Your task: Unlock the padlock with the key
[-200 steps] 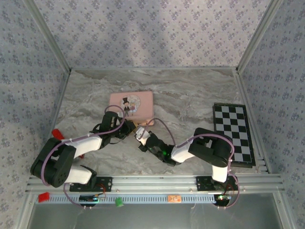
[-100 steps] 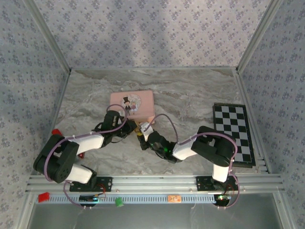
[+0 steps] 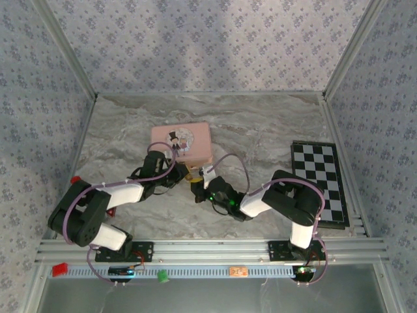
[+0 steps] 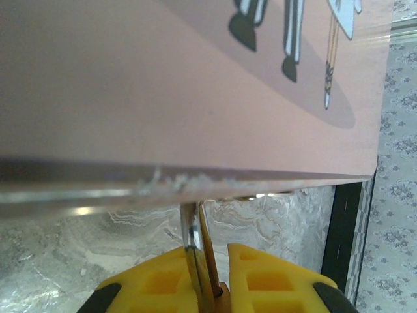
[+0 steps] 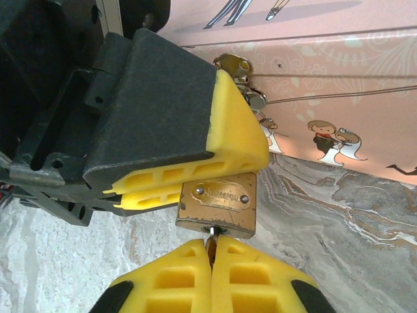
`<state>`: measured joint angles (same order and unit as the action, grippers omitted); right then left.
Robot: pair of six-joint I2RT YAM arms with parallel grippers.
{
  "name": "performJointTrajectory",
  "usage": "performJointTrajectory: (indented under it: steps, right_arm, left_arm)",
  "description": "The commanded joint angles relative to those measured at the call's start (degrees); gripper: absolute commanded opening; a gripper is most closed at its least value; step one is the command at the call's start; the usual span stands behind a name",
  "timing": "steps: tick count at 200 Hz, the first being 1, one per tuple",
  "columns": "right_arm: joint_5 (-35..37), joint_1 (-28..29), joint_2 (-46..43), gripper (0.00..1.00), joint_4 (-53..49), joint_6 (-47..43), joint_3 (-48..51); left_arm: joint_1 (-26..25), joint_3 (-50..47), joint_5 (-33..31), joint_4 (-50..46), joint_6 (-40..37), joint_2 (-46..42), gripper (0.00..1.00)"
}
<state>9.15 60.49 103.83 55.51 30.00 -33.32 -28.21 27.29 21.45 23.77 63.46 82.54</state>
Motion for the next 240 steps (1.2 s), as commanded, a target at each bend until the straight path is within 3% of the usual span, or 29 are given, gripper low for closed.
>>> performJointTrajectory:
  steps: [1,86,145,200,240]
  right_arm:
    - [-0.1,-0.2,-1.1,0.02,0.7,3.5,1.4]
    - [1.6,0.0,-1.4,0.0,-1.0,4.2,2.3]
    - [1.5,-0.7,-1.4,0.0,-0.2,5.6,3.2]
    - [1.4,-2.1,-1.1,0.0,1.3,9.4,5.2]
    - [0.2,-3.4,0.2,0.0,3.9,12.3,6.4]
  left_arm:
    - [-0.1,1.5,3.9,3.1,3.1,1.0,0.13]
    - [0.2,2.2,2.3,0.0,2.0,0.1,0.47]
    - [1.9,1.5,0.7,-5.3,-0.4,-2.9,0.6]
    - [3.3,3.7,-7.0,-23.9,-10.6,-14.8,0.74]
    - [4.3,6.8,-15.0,-36.7,-18.2,-23.2,0.78]
